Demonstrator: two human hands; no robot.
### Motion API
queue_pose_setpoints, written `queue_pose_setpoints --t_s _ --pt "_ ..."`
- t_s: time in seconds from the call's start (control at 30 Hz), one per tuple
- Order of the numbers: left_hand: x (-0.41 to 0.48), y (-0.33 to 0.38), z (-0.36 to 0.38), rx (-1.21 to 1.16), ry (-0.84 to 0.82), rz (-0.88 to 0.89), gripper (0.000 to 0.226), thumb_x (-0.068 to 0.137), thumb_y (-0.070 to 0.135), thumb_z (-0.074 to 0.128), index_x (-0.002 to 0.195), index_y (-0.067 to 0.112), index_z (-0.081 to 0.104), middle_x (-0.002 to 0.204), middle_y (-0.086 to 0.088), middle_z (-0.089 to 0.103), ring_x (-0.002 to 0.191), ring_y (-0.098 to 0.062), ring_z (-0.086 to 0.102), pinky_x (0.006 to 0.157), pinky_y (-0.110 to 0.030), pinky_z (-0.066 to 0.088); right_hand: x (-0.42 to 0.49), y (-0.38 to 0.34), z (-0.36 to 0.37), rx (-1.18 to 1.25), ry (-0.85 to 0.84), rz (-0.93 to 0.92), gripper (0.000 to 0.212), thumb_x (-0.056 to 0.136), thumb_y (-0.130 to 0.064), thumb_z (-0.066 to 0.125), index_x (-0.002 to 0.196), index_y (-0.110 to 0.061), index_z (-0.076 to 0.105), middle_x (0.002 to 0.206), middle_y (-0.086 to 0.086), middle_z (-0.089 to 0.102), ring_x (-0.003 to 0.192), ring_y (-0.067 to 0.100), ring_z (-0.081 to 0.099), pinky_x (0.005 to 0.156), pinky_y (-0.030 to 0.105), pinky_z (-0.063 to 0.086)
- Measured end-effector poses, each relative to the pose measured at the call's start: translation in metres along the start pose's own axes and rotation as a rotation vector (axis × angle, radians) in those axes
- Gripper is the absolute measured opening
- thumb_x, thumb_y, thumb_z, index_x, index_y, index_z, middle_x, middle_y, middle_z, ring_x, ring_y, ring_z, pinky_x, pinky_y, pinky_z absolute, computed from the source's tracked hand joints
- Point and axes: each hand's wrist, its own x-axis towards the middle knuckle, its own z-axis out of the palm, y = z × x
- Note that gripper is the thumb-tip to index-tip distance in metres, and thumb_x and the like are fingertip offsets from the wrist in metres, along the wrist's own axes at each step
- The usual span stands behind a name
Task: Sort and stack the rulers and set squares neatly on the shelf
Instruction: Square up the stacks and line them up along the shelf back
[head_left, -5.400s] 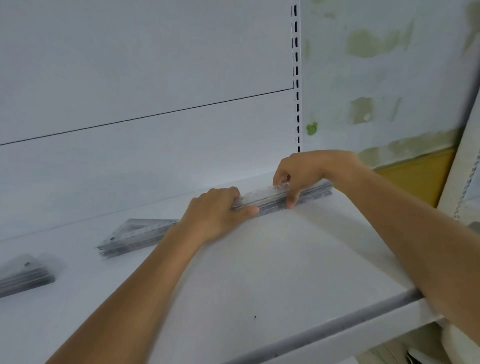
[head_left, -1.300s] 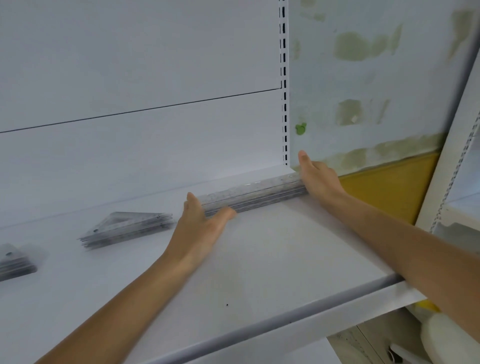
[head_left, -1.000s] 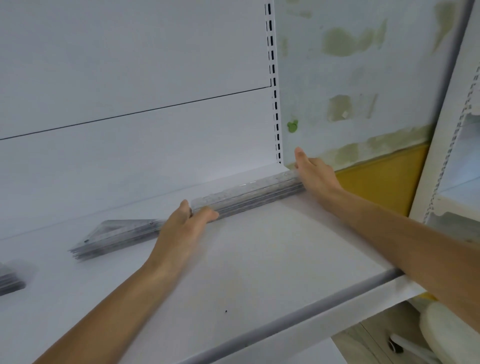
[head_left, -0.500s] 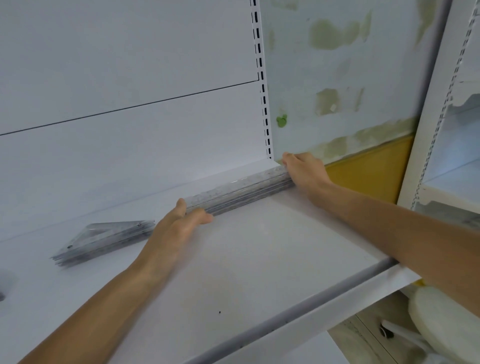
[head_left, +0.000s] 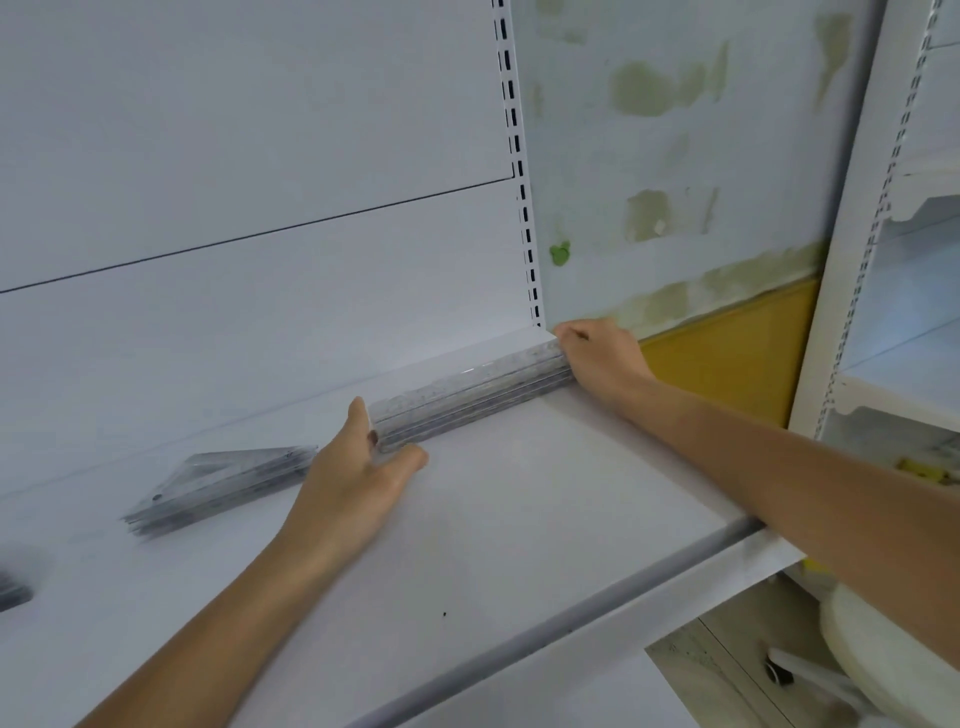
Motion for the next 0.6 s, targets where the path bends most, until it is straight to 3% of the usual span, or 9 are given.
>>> queue_pose_setpoints --t_s 0.1,0.17,0.23,0.3,0.37,0.43,0.5,0.6 --pt "0.001 0.003 -0.002 -0.059 0.038 -0.001 0.031 0.072 0.036 0.062 0.067 0.039 0.031 0.062 0.026 0.048 0.063 0.014 0.044 0.063 -0.016 0.034 0.002 0.001 -0.001 0.039 0.069 0.026 0.029 0.096 -0.012 0.024 0.072 -0.008 0.040 0.070 0.004 0.042 0.060 0.015 0.033 0.044 0.021 0.029" --pt "0.003 0.003 -0.006 -0.089 0.061 -0.026 0.031 0.067 0.036 0.059 0.066 0.036 0.028 0.064 0.017 0.046 0.060 0.002 0.043 0.062 -0.021 0.032 0.004 0.001 -0.004 0.054 0.129 0.048 0.030 0.097 -0.013 0.022 0.074 -0.009 0.041 0.070 0.001 0.041 0.057 0.013 0.035 0.041 0.016 0.032" --pt "0.004 0.003 -0.008 -0.075 0.045 -0.087 0.025 0.057 0.038 0.053 0.070 0.035 0.031 0.080 0.012 0.046 0.071 -0.008 0.044 0.068 -0.028 0.031 0.006 0.003 -0.007 0.012 0.161 0.056 0.026 0.097 -0.014 0.022 0.086 -0.005 0.044 0.073 0.002 0.043 0.061 0.015 0.039 0.050 0.025 0.034" --pt "0.004 0.004 -0.010 -0.051 0.000 -0.143 0.023 0.054 0.039 0.051 0.069 0.031 0.036 0.089 0.010 0.051 0.076 -0.006 0.048 0.067 -0.026 0.033 0.009 0.006 -0.008 -0.043 0.168 0.065 0.026 0.097 -0.015 0.023 0.088 -0.003 0.044 0.074 0.005 0.043 0.066 0.019 0.041 0.060 0.033 0.033" --pt "0.003 0.006 -0.012 -0.037 -0.030 -0.176 0.020 0.053 0.039 0.051 0.067 0.027 0.042 0.101 0.003 0.056 0.089 -0.009 0.054 0.068 -0.026 0.034 0.011 0.008 -0.008 -0.105 0.155 0.062 0.031 0.097 -0.016 0.023 0.076 -0.004 0.042 0.071 0.005 0.042 0.064 0.018 0.039 0.064 0.033 0.031" --pt "0.003 0.008 -0.014 -0.037 -0.037 -0.185 0.020 0.052 0.038 0.052 0.066 0.030 0.041 0.113 0.000 0.054 0.103 -0.021 0.053 0.079 -0.031 0.035 0.012 0.009 -0.007 -0.182 0.123 0.038 0.035 0.097 -0.014 0.021 0.065 -0.009 0.035 0.067 0.005 0.040 0.058 0.014 0.034 0.056 0.029 0.026" --pt "0.002 0.010 -0.015 -0.083 -0.037 -0.175 0.017 0.052 0.037 0.053 0.063 0.032 0.041 0.099 0.009 0.056 0.097 -0.019 0.054 0.078 -0.031 0.037 0.013 0.009 -0.005 -0.251 0.090 0.013 0.037 0.097 -0.012 0.020 0.062 -0.009 0.031 0.064 0.005 0.038 0.056 0.014 0.032 0.052 0.029 0.021" --pt "-0.002 0.013 -0.015 -0.111 -0.121 -0.109 0.010 0.054 0.033 0.053 0.049 0.031 0.045 0.059 0.016 0.044 0.070 -0.015 0.044 0.069 -0.028 0.032 0.013 0.008 -0.003 -0.299 0.071 0.002 0.034 0.097 -0.009 0.021 0.065 -0.005 0.033 0.062 0.005 0.036 0.056 0.018 0.032 0.051 0.031 0.019"
